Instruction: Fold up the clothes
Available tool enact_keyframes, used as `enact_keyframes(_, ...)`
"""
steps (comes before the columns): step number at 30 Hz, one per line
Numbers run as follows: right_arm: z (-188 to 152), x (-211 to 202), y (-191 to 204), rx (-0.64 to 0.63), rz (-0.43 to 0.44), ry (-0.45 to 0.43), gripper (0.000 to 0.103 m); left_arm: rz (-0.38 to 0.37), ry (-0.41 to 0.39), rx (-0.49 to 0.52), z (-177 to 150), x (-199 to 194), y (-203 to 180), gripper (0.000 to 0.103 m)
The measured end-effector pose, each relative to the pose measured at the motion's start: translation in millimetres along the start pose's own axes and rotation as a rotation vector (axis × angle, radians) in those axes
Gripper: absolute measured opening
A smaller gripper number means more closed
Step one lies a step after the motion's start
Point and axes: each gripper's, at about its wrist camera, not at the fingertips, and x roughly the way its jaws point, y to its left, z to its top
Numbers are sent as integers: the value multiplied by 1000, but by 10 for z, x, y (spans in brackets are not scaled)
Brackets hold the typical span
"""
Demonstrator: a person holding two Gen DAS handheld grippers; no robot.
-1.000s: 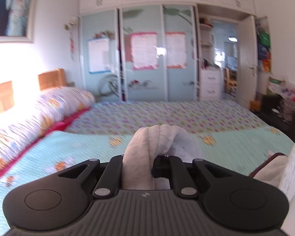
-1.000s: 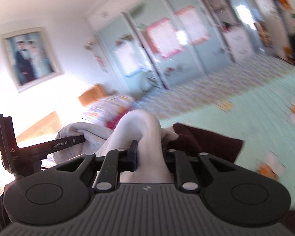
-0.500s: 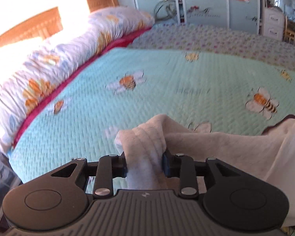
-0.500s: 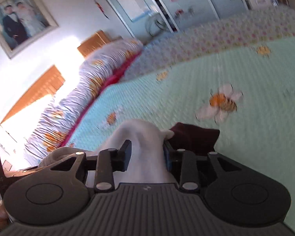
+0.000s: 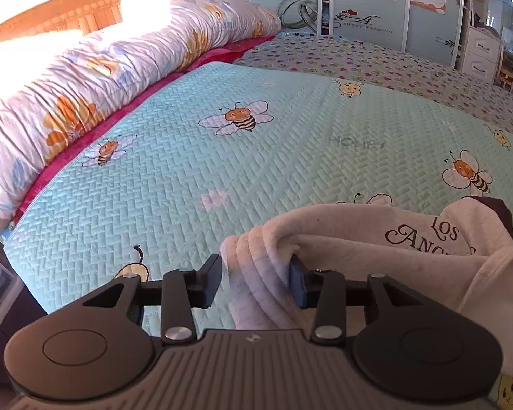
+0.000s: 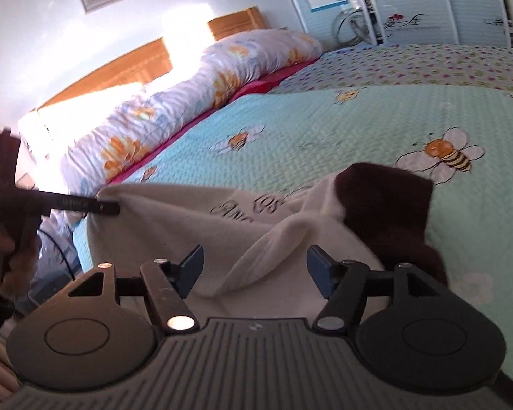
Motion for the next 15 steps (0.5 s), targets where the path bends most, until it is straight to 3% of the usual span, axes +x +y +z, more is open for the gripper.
enact_keyframes(2, -163, 166, 20, 120, 83, 15, 69, 3, -20, -8, -55, -43, 108, 47)
enact_keyframes(6, -349, 478, -30, 410, 93, 8, 70, -33, -47, -43, -175, -236, 353, 47)
enact_keyframes(8, -315, 671, -19, 440, 123, 11, 69, -12, -60, -43, -255, -336, 439, 47)
enact_keyframes(10, -237, 884, 17, 444, 82, 58, 65, 14, -92, -68, -367, -462, 543, 47)
enact_keyframes(13, -47, 1065, 161, 432, 123, 69, 3, 30, -175, -77, -516, -689, 608, 47)
enact_keyframes(15, 287, 1073, 373, 349, 139, 16, 1, -7, -218, -54, -557, -812, 569, 47)
